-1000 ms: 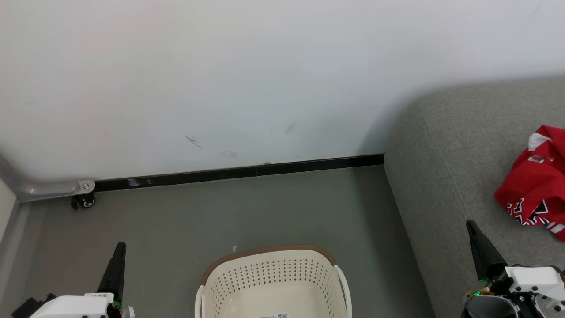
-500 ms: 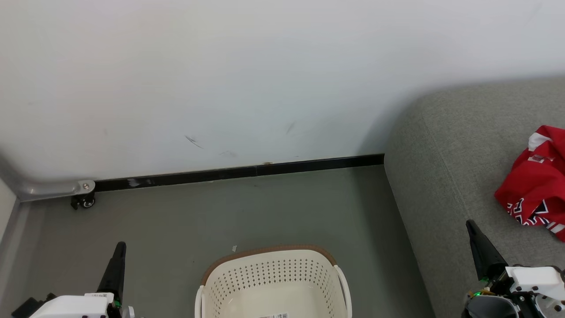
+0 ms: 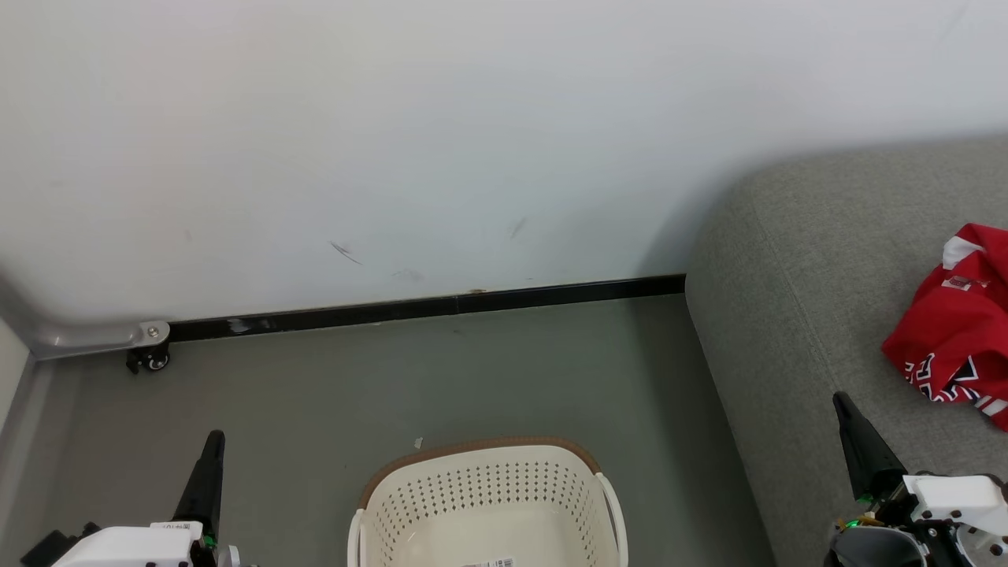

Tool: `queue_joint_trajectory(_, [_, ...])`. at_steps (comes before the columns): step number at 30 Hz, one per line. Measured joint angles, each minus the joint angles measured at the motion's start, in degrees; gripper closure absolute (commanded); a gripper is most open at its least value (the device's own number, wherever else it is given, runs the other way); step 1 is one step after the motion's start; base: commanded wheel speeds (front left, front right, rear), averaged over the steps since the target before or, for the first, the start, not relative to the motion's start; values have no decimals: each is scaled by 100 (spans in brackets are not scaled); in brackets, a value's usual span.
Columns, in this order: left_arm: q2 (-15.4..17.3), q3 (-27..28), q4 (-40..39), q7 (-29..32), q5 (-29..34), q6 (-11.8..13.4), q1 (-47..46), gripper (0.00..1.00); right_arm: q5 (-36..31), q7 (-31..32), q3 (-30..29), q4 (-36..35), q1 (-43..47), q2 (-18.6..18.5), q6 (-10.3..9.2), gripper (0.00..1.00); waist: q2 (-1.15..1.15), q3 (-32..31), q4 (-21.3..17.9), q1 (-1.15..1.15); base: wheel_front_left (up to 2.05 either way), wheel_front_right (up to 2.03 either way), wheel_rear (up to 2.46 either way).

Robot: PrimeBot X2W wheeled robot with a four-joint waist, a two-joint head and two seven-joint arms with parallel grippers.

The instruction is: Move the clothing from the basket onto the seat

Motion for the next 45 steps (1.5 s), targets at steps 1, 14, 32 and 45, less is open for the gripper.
queue_joint_trajectory(1, [0, 0, 0, 0, 0, 0, 0, 100, 0, 0, -2, 0, 0, 0, 0, 100, 0, 0, 0, 0, 0, 0, 0])
queue_joint_trajectory(14, [0, -1, -7, 0, 0, 0, 0, 100, -1, 7, -13, 2, -1, 8, 0, 100, 0, 0, 0, 0, 0, 0, 0])
queue_joint_trajectory(32, [0, -1, -10, 0, 0, 0, 0, 100, -8, 8, -33, 5, -1, 18, 0, 100, 0, 0, 0, 0, 0, 0, 0])
queue_joint_trajectory(45, [0, -2, -12, 0, 0, 0, 0, 100, -15, 9, -40, 8, -1, 24, 0, 100, 0, 1, 0, -1, 0, 0, 0])
